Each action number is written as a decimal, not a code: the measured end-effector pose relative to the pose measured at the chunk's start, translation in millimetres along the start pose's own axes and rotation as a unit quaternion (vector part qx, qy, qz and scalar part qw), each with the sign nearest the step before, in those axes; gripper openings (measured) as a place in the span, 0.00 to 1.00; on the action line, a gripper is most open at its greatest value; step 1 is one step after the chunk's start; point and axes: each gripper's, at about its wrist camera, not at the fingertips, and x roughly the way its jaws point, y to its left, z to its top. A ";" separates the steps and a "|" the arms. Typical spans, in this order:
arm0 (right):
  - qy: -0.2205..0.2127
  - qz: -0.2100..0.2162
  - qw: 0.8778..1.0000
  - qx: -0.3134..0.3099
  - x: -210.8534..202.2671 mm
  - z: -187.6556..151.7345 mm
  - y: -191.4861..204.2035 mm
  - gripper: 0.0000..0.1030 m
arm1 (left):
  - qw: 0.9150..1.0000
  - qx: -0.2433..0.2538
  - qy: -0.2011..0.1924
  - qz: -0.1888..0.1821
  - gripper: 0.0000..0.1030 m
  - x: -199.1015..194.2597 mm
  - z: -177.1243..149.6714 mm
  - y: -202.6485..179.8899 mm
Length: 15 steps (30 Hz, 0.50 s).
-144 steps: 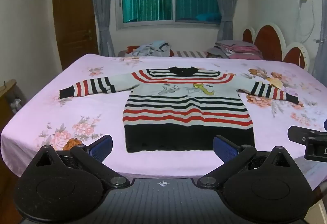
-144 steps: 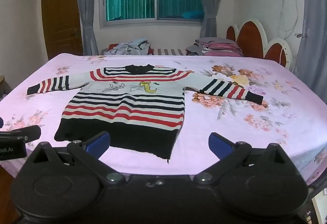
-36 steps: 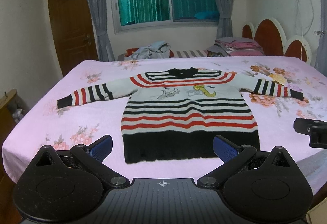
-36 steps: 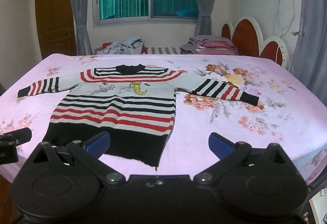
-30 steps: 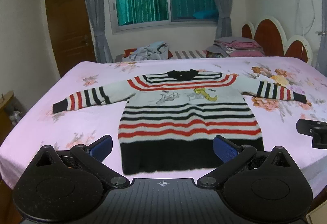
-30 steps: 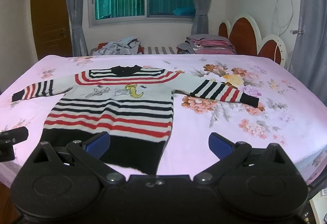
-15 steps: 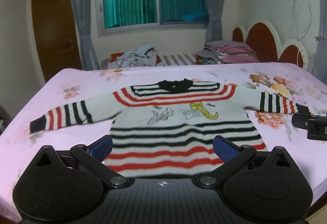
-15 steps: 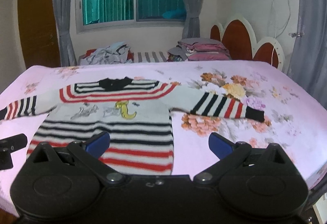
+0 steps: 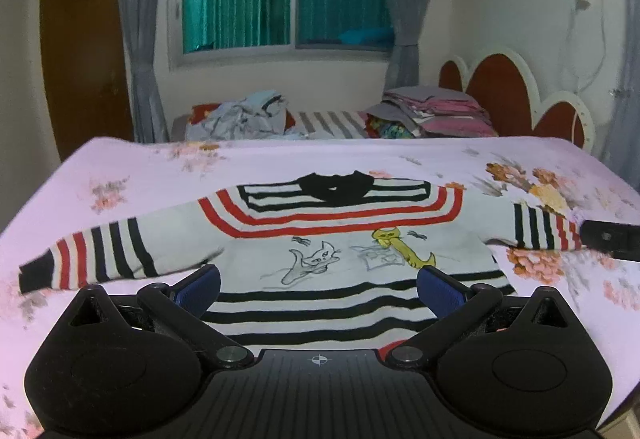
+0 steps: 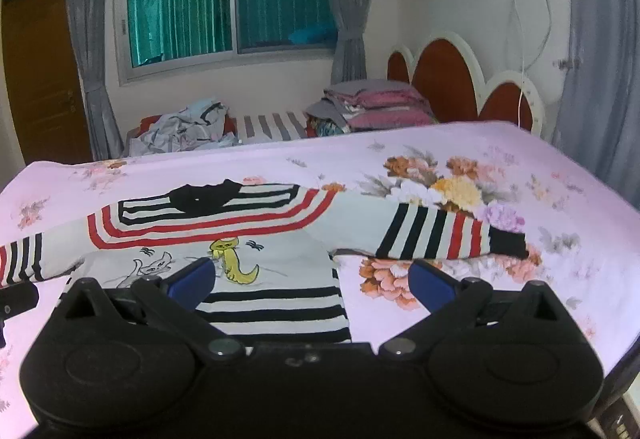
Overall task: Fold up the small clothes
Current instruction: 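Move both grippers down toward the striped sweater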
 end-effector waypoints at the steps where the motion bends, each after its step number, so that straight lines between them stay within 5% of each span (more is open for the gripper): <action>1: -0.004 0.000 1.000 0.006 0.5 0.9 -4.9 1.00 | 1.000 0.001 0.002 -0.009 1.00 5.6 0.6 -2.0; 10: -0.011 -0.032 0.999 0.023 36.7 13.7 -47.6 0.99 | 1.000 0.003 -0.004 -0.019 1.00 48.5 16.5 -42.4; 15: 0.000 -0.032 0.999 0.032 74.4 26.9 -75.4 0.88 | 1.000 0.021 0.014 0.018 1.00 82.3 28.9 -70.7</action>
